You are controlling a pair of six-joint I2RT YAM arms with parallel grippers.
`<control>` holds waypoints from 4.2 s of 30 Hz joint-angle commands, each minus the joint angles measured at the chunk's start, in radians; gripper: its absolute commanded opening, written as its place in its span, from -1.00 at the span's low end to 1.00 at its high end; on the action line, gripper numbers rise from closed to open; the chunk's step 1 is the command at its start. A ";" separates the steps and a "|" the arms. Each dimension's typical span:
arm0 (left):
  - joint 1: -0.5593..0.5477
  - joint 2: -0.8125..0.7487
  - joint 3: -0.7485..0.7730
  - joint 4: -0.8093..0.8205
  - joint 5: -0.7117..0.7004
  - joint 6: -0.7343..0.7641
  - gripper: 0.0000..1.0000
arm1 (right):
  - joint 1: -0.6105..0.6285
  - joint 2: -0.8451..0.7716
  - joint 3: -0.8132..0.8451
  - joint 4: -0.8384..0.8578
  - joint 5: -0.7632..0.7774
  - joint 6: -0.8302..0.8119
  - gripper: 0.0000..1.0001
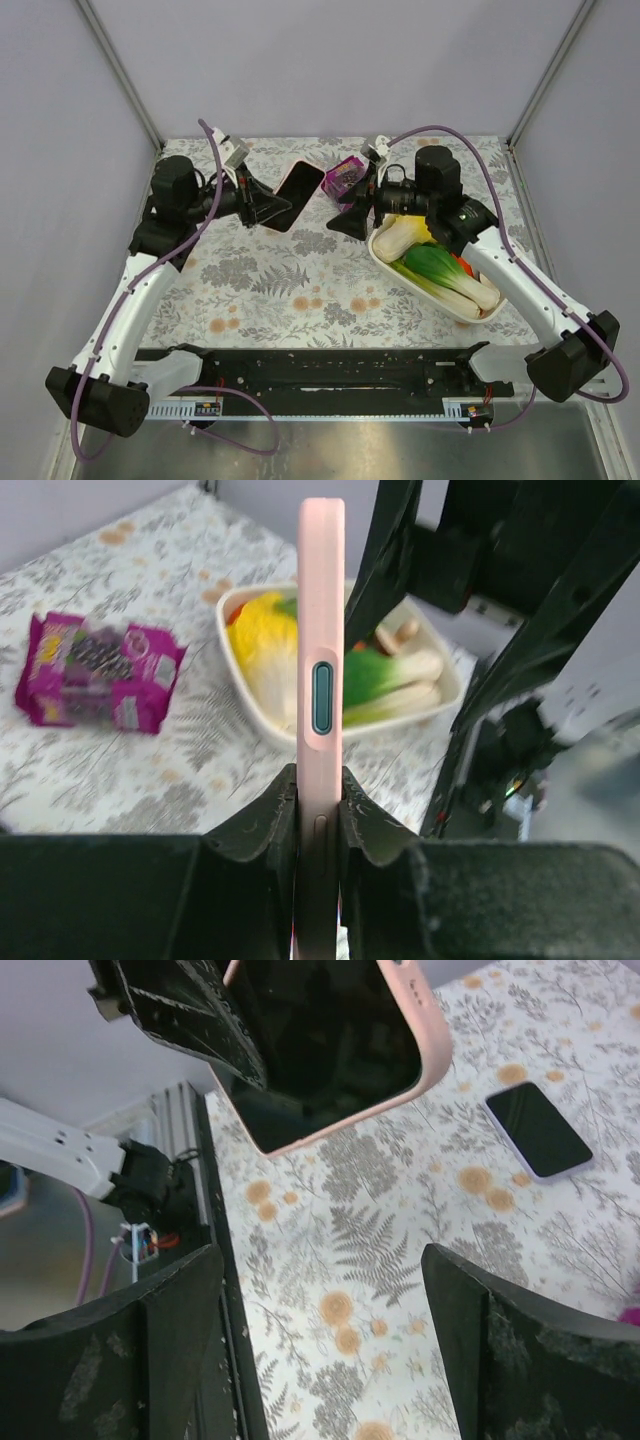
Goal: Take the phone out of the phone case
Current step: Remove the phone case from the phone.
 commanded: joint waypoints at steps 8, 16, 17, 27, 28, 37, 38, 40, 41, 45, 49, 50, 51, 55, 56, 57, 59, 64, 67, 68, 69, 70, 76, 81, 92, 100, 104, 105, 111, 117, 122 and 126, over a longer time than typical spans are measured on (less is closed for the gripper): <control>-0.003 -0.009 -0.160 0.856 -0.028 -0.757 -1.00 | 0.000 0.077 -0.091 0.612 -0.156 0.452 0.76; -0.040 0.006 -0.206 0.964 -0.079 -0.831 -1.00 | 0.011 0.131 -0.082 0.759 -0.188 0.585 0.72; -0.043 0.010 -0.208 0.953 -0.088 -0.823 -1.00 | 0.015 0.134 -0.081 0.760 -0.192 0.587 0.70; -0.061 0.021 -0.238 0.996 -0.131 -0.826 -1.00 | 0.048 0.183 -0.065 0.802 -0.222 0.624 0.17; -0.063 0.020 -0.244 1.005 -0.136 -0.831 -1.00 | 0.052 0.188 -0.062 0.801 -0.225 0.624 0.06; -0.064 -0.003 -0.277 1.031 -0.105 -0.791 -0.99 | 0.066 0.190 -0.043 0.677 -0.256 0.538 -1.00; -0.064 -0.008 -0.277 1.016 -0.087 -0.774 -0.82 | 0.066 0.183 -0.027 0.616 -0.259 0.489 -1.00; -0.064 -0.014 -0.260 0.976 -0.052 -0.728 -0.47 | 0.068 0.168 -0.007 0.501 -0.271 0.402 -1.00; -0.064 -0.016 -0.249 0.945 -0.036 -0.699 -0.31 | 0.071 0.157 -0.003 0.450 -0.276 0.356 -1.00; -0.072 -0.011 -0.186 0.824 0.005 -0.592 0.04 | 0.097 0.113 -0.016 0.310 -0.284 0.221 -1.00; -0.095 0.004 -0.120 0.688 0.033 -0.483 0.15 | 0.115 0.088 -0.030 0.195 -0.284 0.113 -1.00; -0.107 0.009 -0.106 0.642 0.033 -0.452 0.16 | 0.123 0.084 -0.023 0.157 -0.276 0.073 -1.00; -0.117 0.012 -0.093 0.603 0.037 -0.420 0.15 | 0.127 0.081 -0.021 0.117 -0.271 0.037 -1.00; -0.156 0.021 -0.077 0.510 0.033 -0.339 -0.14 | 0.134 0.071 -0.016 0.075 -0.271 0.012 -1.00; -0.163 0.023 -0.080 0.506 0.039 -0.332 -0.24 | 0.134 0.071 -0.015 0.066 -0.273 -0.020 -1.00; -0.170 0.026 -0.079 0.499 0.042 -0.328 -0.33 | 0.134 0.070 -0.009 0.057 -0.268 -0.031 -1.00; -0.176 0.030 -0.079 0.488 0.053 -0.317 -0.50 | 0.137 0.067 0.000 0.043 -0.265 -0.044 -1.00; -0.181 0.026 -0.076 0.480 0.057 -0.311 -1.00 | 0.137 0.059 0.008 0.017 -0.250 -0.065 -1.00; -0.181 0.009 -0.083 0.500 0.039 -0.334 -1.00 | 0.135 0.050 -0.009 0.022 -0.218 -0.062 -0.44; -0.175 0.006 -0.088 0.522 0.036 -0.351 -1.00 | 0.134 0.044 -0.015 0.028 -0.207 -0.062 -0.29; -0.169 0.000 -0.097 0.557 0.034 -0.378 -1.00 | 0.135 0.038 -0.025 0.038 -0.184 -0.056 -0.15; -0.158 -0.003 -0.112 0.597 0.034 -0.412 -1.00 | 0.135 0.029 -0.042 0.055 -0.163 -0.044 -0.03; -0.101 -0.014 -0.183 0.870 0.044 -0.636 -1.00 | 0.104 0.010 -0.091 0.169 -0.153 0.071 0.47; -0.048 -0.019 -0.255 1.124 -0.001 -0.831 -1.00 | 0.078 0.015 -0.154 0.342 -0.178 0.196 0.61; -0.046 -0.026 -0.316 1.286 -0.038 -0.917 -1.00 | 0.074 0.084 -0.179 0.585 -0.244 0.387 0.55; -0.046 -0.022 -0.335 1.312 -0.068 -0.911 -1.00 | 0.075 0.110 -0.191 0.654 -0.273 0.446 0.40; -0.046 -0.020 -0.338 1.300 -0.075 -0.894 -1.00 | 0.077 0.113 -0.194 0.670 -0.277 0.458 0.18; -0.046 -0.022 -0.336 1.293 -0.078 -0.888 -1.00 | 0.078 0.116 -0.193 0.674 -0.279 0.463 0.01; -0.046 -0.026 -0.339 1.273 -0.085 -0.868 -1.00 | 0.097 0.121 -0.173 0.605 -0.278 0.411 -0.90; -0.045 -0.037 -0.255 1.068 0.023 -0.745 -0.07 | 0.098 0.078 -0.131 0.360 -0.271 0.205 -1.00; -0.046 -0.043 -0.059 0.479 0.137 -0.385 0.60 | 0.114 0.003 -0.116 0.071 -0.235 -0.077 -1.00; -0.048 -0.033 0.062 0.130 0.139 -0.164 0.71 | 0.127 -0.021 -0.121 -0.040 -0.219 -0.192 -1.00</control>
